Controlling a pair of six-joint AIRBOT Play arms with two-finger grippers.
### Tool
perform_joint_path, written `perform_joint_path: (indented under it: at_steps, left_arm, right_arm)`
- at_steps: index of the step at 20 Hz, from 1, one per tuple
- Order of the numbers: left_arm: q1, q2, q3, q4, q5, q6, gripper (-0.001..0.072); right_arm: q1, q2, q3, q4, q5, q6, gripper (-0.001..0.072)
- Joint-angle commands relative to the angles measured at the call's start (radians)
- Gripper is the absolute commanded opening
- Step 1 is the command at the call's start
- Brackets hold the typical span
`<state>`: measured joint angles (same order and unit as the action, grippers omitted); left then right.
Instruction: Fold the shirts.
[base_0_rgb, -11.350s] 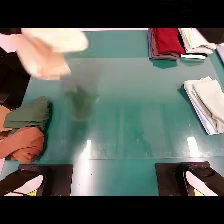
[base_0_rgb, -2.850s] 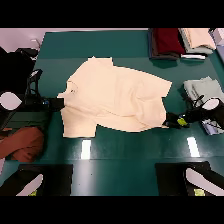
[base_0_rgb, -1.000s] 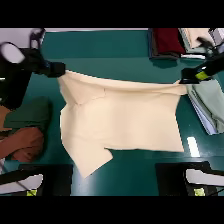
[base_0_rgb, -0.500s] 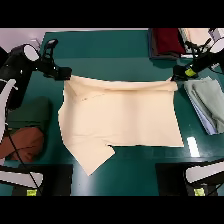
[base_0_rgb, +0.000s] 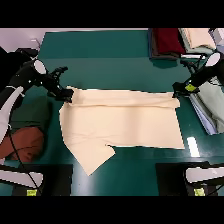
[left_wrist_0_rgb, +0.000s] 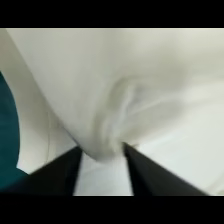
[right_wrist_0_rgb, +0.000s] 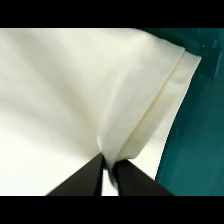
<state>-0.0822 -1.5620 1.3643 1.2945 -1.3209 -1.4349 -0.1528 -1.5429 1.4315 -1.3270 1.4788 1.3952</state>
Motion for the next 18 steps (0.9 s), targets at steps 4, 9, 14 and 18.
perform_joint_path:
  at_steps: [4, 9, 14, 18]
  left_arm:
    - [0.006, 0.159, -0.08, 0.015, -0.061, -0.006, 0.0547]
    - [0.006, 0.507, -0.53, 0.014, 0.004, -0.089, 0.0548]
    - [0.006, 0.692, -0.86, -0.056, 0.021, -0.148, 0.0548]
    - [0.006, 0.694, -0.957, -0.175, 0.103, -0.143, 0.0548]
  right_arm:
    - [0.0, 0.074, 0.044, 0.0, 0.047, -0.001, 0.0397]
    - [0.0, 0.286, -0.131, 0.027, 0.003, -0.002, 0.0396]
    - [0.0, 0.383, -0.257, 0.028, -0.048, -0.001, 0.039]
    - [0.0, 0.394, -0.271, 0.057, -0.047, -0.001, 0.039]
